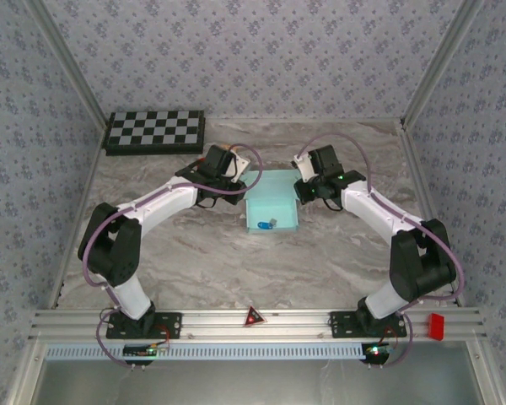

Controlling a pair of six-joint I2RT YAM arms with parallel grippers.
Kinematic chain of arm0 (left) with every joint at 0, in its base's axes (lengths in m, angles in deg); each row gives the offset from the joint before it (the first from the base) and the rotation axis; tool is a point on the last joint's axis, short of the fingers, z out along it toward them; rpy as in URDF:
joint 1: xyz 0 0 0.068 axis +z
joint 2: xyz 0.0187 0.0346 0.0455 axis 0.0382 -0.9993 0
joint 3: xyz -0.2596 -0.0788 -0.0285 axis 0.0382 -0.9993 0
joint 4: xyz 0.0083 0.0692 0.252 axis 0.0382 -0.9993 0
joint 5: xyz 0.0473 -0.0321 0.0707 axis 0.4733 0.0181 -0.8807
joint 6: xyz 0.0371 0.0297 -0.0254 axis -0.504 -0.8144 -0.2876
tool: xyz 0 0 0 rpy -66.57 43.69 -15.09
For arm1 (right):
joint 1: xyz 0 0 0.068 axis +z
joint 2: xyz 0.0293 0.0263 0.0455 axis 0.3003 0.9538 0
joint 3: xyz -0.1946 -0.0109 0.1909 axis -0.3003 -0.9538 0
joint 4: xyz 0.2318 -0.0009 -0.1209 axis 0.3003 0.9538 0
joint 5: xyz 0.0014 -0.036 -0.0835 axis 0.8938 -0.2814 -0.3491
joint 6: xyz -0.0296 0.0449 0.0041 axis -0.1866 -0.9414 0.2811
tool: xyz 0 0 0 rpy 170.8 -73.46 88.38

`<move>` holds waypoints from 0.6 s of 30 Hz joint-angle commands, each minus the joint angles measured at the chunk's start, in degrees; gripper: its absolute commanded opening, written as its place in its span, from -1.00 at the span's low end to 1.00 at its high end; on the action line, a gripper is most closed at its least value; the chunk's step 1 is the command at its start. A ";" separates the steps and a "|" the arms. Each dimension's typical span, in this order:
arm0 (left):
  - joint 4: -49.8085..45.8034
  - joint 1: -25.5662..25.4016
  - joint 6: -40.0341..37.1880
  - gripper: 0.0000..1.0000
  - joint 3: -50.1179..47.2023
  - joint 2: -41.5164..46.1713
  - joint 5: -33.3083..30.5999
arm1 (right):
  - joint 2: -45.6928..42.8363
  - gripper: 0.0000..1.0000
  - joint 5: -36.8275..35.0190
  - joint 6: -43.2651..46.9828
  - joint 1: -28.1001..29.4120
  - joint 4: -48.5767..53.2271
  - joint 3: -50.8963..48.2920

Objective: Fold the paper box

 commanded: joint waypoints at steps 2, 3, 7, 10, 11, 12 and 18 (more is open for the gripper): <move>-1.08 -0.38 1.16 -0.75 2.64 1.53 -0.98 | 0.53 -0.84 -4.14 -1.13 1.37 -0.36 1.66; -1.09 -0.32 1.43 -0.78 2.80 1.42 -1.07 | 0.44 -0.85 -4.53 -1.32 1.58 -0.55 1.51; -0.29 -0.40 2.51 -0.79 3.04 1.07 -0.90 | 0.21 -0.88 -5.55 -2.38 2.38 -2.11 1.16; 0.39 -0.33 3.05 -0.78 3.11 0.94 -0.44 | 0.46 -0.88 -5.85 -2.68 2.72 -2.63 1.32; 0.49 -0.33 3.06 -0.78 3.14 0.77 -0.37 | 0.59 -0.88 -5.72 -2.68 2.81 -2.71 1.42; 0.59 -0.34 3.15 -0.77 3.13 0.66 -0.49 | 0.77 -0.88 -5.74 -2.68 2.90 -2.83 1.59; 1.94 -0.32 4.74 -0.85 3.00 -0.18 -2.78 | 1.83 -0.93 -6.76 -2.98 3.61 -3.51 2.67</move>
